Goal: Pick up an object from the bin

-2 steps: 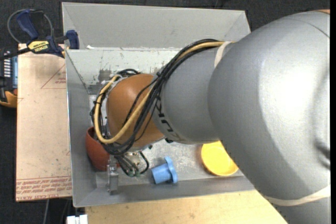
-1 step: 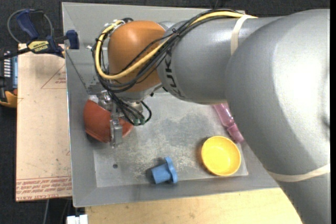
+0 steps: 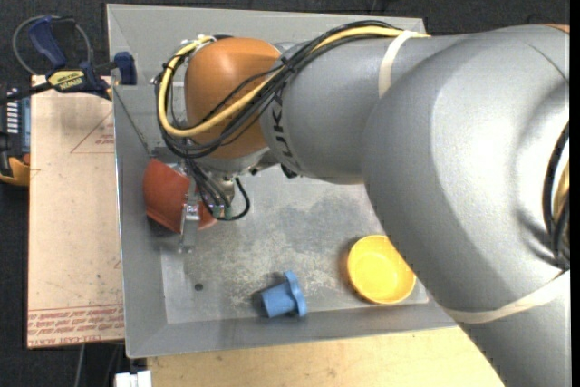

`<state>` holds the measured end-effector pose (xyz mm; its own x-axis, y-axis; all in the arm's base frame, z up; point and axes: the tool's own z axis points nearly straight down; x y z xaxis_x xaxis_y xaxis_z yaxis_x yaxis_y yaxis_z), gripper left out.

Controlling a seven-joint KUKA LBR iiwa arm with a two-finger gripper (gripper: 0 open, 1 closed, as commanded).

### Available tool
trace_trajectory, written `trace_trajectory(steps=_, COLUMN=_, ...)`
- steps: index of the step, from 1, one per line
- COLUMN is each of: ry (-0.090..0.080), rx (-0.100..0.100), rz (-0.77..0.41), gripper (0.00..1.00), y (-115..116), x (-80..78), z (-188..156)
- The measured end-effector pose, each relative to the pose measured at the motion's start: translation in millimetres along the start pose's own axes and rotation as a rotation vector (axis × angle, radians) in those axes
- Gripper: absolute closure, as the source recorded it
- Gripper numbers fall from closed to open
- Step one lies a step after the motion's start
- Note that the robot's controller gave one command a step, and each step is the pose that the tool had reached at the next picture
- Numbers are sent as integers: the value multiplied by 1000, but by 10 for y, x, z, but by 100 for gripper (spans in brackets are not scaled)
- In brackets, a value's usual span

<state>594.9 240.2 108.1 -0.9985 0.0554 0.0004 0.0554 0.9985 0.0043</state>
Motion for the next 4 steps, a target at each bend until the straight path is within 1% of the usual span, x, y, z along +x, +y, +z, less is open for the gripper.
trace_trajectory(steps=1, ry=-18, rx=16, rz=-551, gripper=0, y=-15, x=-91, z=278)
trace_trajectory(steps=2, ry=-9, rx=10, rz=-215, gripper=100, y=51, x=-107, z=322)
trace_trajectory(steps=3, ry=-9, rx=9, rz=-215, gripper=100, y=52, x=-107, z=322)
trace_trajectory(steps=4, ry=-4, rx=13, rz=-213, gripper=100, y=33, x=-95, z=200)
